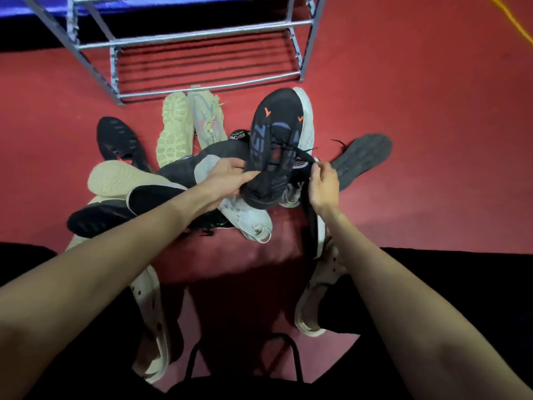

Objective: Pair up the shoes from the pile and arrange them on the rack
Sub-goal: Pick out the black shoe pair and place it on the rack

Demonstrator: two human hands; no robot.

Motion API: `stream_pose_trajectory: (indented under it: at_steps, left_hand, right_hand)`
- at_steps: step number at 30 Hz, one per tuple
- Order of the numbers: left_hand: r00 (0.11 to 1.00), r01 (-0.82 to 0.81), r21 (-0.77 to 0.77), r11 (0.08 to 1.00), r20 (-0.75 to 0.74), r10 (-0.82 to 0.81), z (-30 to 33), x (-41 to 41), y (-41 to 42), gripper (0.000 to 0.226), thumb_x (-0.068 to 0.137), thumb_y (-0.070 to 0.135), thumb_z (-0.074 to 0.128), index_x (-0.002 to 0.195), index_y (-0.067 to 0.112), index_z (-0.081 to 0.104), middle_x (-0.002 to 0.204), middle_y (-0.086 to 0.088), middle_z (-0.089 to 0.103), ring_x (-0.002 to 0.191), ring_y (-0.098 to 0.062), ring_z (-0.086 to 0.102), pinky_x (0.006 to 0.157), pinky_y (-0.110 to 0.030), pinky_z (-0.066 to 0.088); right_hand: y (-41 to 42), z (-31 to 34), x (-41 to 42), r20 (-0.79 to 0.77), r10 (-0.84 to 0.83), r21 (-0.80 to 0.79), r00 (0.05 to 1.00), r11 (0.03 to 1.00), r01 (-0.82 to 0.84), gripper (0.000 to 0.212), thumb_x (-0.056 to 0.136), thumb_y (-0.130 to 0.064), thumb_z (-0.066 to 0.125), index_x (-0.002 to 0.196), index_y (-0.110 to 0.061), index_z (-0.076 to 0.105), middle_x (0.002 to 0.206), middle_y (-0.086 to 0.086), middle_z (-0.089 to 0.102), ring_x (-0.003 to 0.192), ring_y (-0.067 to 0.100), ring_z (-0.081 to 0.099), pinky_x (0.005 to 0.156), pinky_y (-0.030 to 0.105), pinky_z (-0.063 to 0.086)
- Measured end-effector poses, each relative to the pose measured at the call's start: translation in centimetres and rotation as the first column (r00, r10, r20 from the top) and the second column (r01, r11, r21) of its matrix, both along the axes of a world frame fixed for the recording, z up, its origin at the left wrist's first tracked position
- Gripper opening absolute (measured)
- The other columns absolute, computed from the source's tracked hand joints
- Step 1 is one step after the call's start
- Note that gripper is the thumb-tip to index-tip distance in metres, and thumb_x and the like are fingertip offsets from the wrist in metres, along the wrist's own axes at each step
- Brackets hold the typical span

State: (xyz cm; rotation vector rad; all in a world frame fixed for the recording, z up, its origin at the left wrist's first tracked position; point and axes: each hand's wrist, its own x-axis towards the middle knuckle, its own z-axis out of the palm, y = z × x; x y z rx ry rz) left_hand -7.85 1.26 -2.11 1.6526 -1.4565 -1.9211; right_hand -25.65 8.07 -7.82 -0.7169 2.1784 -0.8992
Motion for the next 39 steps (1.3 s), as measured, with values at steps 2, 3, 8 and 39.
stream_pose_trajectory:
  at_steps: [2,3,8,39]
  left_hand:
    - [1.000,-0.004,-0.018,1.000,0.004,0.004,-0.2,-1.2,0.0,0.017,0.088,0.014,0.066,0.089,0.016,0.049,0.071,0.011,0.069,0.055,0.005,0.058,0.047,-0.008,0.045]
    - [1.000,-0.015,-0.024,1.000,-0.002,0.015,-0.5,-1.8,-0.1,0.020,0.088,0.012,0.065,0.097,0.018,0.048,0.082,0.006,0.069,0.064,0.003,0.058,0.049,-0.007,0.047]
    - [0.999,-0.041,0.019,0.999,-0.026,0.042,-2.7,-3.9,-0.5,0.017,0.088,0.007,0.063,0.105,0.008,0.062,0.086,-0.001,0.070,0.064,0.001,0.067,0.060,-0.014,0.055]
    - [0.994,-0.110,0.033,0.993,-0.024,0.110,-3.4,-6.4,1.5,0.010,0.091,0.008,0.059,0.088,0.017,0.058,0.087,0.000,0.068,0.075,-0.006,0.065,0.066,-0.021,0.058]
  right_hand:
    - [1.1,-2.2,-2.9,-0.080,-0.114,0.174,0.990,0.977,0.127,0.036,0.094,-0.016,0.042,0.124,0.005,0.045,0.128,0.026,0.048,0.119,0.039,0.047,0.097,0.036,0.036]
    - [1.4,-2.9,-4.1,-0.102,-0.172,0.248,0.980,0.950,0.192,0.041,0.093,-0.017,0.045,0.127,0.006,0.041,0.132,0.028,0.044,0.122,0.041,0.044,0.100,0.037,0.036]
    - [-0.8,-6.4,-7.3,-0.052,-0.366,0.450,0.929,0.822,0.349,0.077,0.087,-0.040,0.059,0.140,0.001,0.021,0.144,0.025,0.026,0.134,0.039,0.030,0.106,0.043,0.034]
    - [5.3,-4.3,-10.0,0.544,-0.759,0.201,0.357,0.531,0.823,0.018,0.080,-0.019,0.062,0.074,-0.010,0.048,0.089,0.012,0.060,0.084,0.029,0.063,0.078,0.047,0.059]
